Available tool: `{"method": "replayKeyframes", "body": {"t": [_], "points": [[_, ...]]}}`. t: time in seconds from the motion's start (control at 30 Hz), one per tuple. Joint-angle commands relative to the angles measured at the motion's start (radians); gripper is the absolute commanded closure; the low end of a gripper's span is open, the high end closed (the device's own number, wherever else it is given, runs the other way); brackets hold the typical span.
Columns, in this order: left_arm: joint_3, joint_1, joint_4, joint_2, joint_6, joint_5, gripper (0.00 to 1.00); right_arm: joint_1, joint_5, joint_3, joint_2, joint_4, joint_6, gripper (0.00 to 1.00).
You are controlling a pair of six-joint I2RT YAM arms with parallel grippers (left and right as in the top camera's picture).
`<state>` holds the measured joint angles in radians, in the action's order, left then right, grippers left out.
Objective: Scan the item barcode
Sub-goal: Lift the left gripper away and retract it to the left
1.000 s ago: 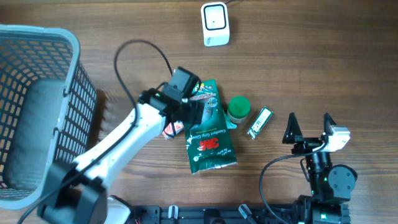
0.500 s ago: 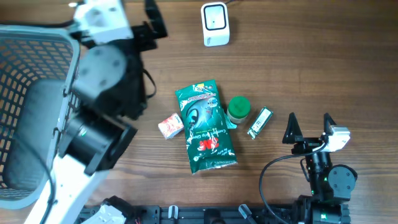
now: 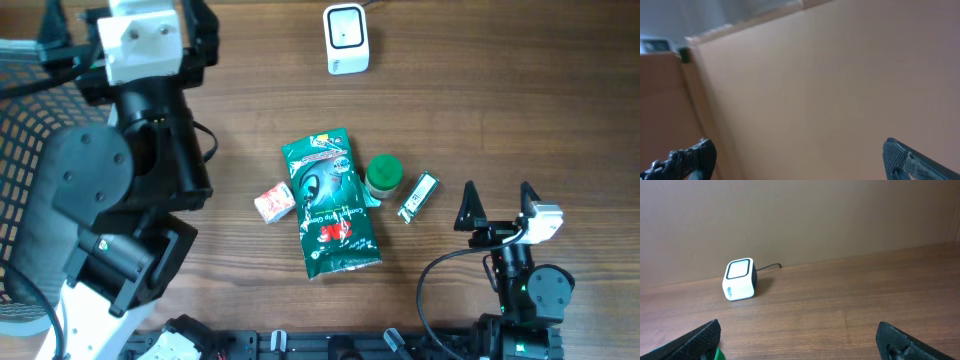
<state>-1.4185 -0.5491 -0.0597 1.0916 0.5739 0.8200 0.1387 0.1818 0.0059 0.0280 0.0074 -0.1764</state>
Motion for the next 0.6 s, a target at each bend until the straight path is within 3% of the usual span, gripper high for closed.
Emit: {"method": "replayKeyframes", "body": {"t": [0.0,0.23,0.4,0.57], "points": [[-0.004,-0.004,-0.006,-0.04,0.129,0.068,0.0,-0.004,-0.006,-0.001,-0.003,0.006,0.018,0.0],[-0.004,-0.003,0.223,-0.197,0.012,-0.032,0.0,-0.004,-0.006,-0.001,-0.004,0.006,0.018,0.0],[-0.004,0.036,0.428,-0.358,-0.161,-0.271,0.0,-0.004,-0.006,-0.001,-0.004,0.006,0.018,0.0],[-0.004,0.212,0.515,-0.501,-0.296,-0.497,0.0,-0.004,-0.006,-0.001,-0.004,0.006,0.017,0.01]]}}
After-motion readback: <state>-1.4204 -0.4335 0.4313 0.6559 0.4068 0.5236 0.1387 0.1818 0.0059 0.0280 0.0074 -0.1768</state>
